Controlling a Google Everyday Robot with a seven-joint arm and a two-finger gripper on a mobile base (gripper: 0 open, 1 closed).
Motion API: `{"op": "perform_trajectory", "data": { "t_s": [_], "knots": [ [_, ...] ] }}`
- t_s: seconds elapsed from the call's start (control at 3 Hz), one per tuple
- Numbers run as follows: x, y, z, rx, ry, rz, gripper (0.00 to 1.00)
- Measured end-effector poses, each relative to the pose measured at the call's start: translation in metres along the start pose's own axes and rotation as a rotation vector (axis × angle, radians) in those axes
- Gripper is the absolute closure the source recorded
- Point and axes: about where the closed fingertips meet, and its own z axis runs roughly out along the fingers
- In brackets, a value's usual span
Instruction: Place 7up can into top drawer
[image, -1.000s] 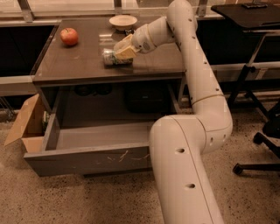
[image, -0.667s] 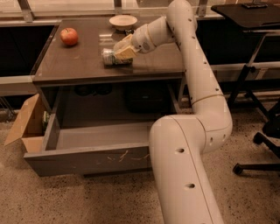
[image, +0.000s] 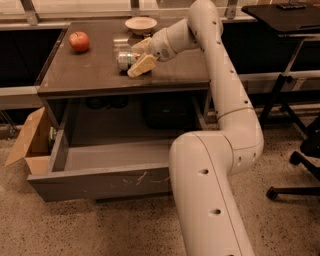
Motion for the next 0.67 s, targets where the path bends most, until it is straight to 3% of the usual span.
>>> {"op": "perform_trajectory", "data": {
  "t_s": [0.33, 0.67],
  "knots": [
    [-0.0002, -0.0004, 0.0008, 0.002, 0.009, -0.003, 0.0],
    [0.0032, -0.0013, 0.0019, 0.003, 0.015, 0.001, 0.0]
  ]
}}
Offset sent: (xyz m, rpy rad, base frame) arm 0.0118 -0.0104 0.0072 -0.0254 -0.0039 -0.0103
